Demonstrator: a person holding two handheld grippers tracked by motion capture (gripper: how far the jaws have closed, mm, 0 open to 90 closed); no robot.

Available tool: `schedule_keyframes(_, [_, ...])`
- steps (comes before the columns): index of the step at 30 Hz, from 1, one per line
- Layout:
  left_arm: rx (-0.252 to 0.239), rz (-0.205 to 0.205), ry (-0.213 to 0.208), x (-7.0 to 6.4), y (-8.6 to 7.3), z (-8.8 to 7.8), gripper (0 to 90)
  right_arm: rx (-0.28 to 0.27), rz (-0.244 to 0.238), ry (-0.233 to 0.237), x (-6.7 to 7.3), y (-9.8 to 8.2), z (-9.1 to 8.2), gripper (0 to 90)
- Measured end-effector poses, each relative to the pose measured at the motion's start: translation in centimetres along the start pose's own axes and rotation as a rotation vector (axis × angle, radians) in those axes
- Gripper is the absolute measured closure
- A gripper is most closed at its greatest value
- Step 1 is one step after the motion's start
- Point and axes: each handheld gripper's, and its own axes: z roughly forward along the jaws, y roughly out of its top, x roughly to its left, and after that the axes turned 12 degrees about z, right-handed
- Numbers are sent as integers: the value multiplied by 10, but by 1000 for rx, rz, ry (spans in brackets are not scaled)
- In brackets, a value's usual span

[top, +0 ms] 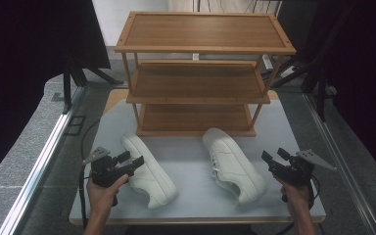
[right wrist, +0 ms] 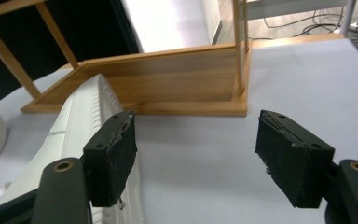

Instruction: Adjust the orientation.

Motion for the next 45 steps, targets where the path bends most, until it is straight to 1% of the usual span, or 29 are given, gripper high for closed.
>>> schedule_keyframes(2, [4, -1, -2, -1, -1, 0, 307, -13, 3, -3, 0, 2, -2, 302])
schedule_keyframes(5, [-2, -5, -4, -2, 0, 0, 307, -16, 2, -5, 0, 4, -5, 307])
schedule_keyframes(7, [-3, -3, -5, -3, 0, -1, 307, -13, 4, -7, 0, 5, -5, 315])
schedule_keyframes(9, [-8, 2, -7, -4, 0, -6, 307, -10, 20, -18, 1, 7, -2, 320])
schedule_keyframes(13, [-13, -7, -3, -3, -3, -10, 308, -15, 24, -9, 5, 9, 0, 330])
schedule_keyframes(14, [-19, -18, -3, -3, -4, -12, 308, -13, 22, -11, 7, 9, 1, 334])
schedule_keyframes(16, [-20, -26, -5, -3, -5, -14, 310, -9, 10, -4, 13, 8, 4, 338])
schedule_keyframes(20, [-26, -24, 3, -5, -6, -17, 320, 6, -6, 2, 17, 7, 9, 344])
schedule_keyframes(21, [-24, -25, 9, -6, -6, -18, 328, 8, -3, 2, 18, 7, 10, 344])
schedule_keyframes(24, [-20, -37, 31, -6, -8, -18, 387, 14, 10, 3, 18, 6, 14, 346])
schedule_keyframes(25, [-19, -40, 33, -6, -8, -18, 409, 16, 7, 4, 17, 5, 14, 346])
schedule_keyframes(28, [0, -32, 42, -7, -9, -17, 527, 5, 13, 28, 17, 5, 14, 346])
schedule_keyframes(30, [7, -31, 35, -8, -8, -16, 613, -1, 15, 31, 16, 5, 13, 346])
schedule_keyframes(32, [10, -19, 19, -8, -7, -13, 674, 2, 23, 35, 14, 4, 11, 346])
schedule_keyframes(36, [15, 0, -18, -12, -3, -7, 777, 0, 40, 24, 10, 2, 5, 347])
schedule_keyframes(38, [11, 8, -36, -14, 0, -4, 815, -2, 51, 22, 8, 1, 1, 347])
schedule_keyframes(40, [7, 21, -62, -18, 3, 0, 844, -11, 76, 20, 5, -1, -5, 349])
schedule_keyframes(41, [6, 28, -69, -21, 5, 1, 851, -14, 82, 17, 4, -2, -8, 348])
schedule_keyframes(42, [9, 35, -73, -22, 6, 1, 858, -19, 85, 13, 4, -3, -10, 348])
schedule_keyframes(43, [13, 52, -75, -25, 8, -1, 864, -21, 89, 11, 3, -3, -12, 349])
schedule_keyframes(45, [15, 81, -63, -29, 10, -6, 873, -33, 98, 6, 2, -4, -18, 350])
